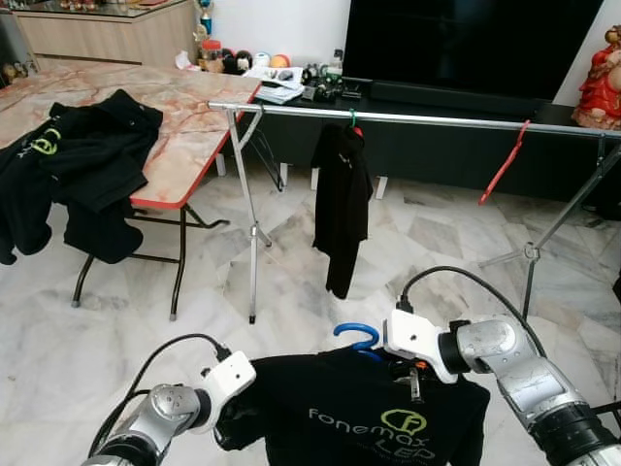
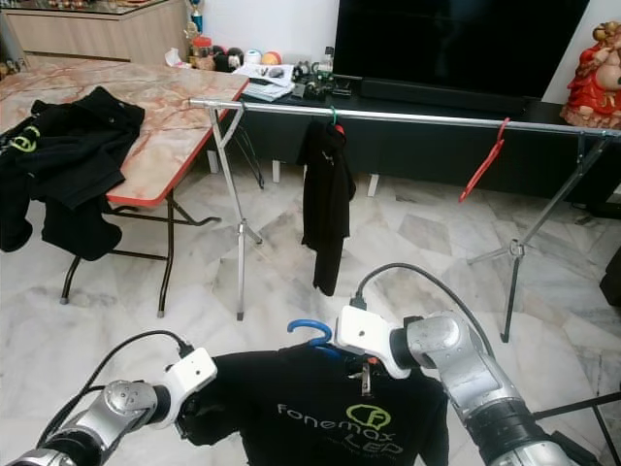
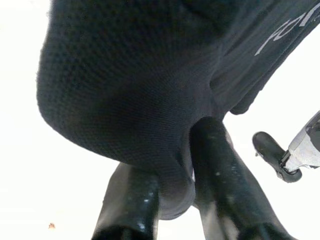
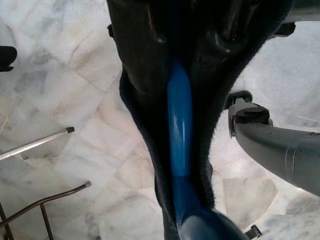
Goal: Hang hanger
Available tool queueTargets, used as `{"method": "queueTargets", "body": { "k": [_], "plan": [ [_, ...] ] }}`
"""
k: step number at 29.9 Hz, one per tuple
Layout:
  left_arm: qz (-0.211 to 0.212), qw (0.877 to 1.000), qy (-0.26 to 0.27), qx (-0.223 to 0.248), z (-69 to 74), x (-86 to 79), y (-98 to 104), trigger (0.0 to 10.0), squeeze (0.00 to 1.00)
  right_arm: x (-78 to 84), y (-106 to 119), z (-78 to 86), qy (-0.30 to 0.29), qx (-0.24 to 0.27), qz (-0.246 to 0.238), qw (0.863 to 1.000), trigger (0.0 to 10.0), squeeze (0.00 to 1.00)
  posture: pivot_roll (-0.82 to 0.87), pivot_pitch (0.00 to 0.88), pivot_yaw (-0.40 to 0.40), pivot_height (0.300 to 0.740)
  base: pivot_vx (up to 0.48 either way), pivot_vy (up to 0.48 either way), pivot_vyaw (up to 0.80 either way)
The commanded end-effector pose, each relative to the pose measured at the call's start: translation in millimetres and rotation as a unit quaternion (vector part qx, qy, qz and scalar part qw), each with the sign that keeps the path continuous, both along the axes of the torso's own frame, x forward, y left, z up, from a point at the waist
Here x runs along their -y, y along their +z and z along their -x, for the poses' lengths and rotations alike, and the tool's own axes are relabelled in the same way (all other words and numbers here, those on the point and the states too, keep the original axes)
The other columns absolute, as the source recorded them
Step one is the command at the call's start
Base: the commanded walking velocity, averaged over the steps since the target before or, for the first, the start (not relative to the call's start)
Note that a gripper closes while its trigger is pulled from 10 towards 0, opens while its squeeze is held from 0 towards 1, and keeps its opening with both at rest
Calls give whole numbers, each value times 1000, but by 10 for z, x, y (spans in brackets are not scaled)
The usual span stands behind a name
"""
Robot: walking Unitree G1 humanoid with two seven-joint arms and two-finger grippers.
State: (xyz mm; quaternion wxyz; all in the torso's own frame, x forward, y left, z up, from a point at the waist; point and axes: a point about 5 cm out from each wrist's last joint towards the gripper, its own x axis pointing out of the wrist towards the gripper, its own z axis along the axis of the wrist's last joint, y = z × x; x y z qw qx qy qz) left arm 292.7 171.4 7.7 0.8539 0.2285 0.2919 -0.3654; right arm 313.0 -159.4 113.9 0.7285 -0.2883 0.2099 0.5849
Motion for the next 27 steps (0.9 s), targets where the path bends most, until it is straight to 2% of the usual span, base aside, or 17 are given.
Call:
{"method": "queueTargets", "body": {
  "k": [1,15,19,27],
  "plan": [
    [2,1000,5,5,-33,-27,34,0,0,-54,159,-44,5,31,-21,999,10000,0,21,26,-39,740,0,0,0],
    [3,1000,12,13,-39,-23,36,0,0,-59,146,-45,6,33,-22,999,10000,0,38,0,-41,740,0,0,0],
    [-15,998,54,29,-71,-98,40,0,0,-51,169,-68,-2,40,-26,999,10000,0,38,0,-41,740,0,0,0],
    [-27,994,96,33,-73,-190,25,0,0,-20,192,-97,-17,54,-28,998,10000,0,35,0,-43,740,0,0,0]
  ]
}}
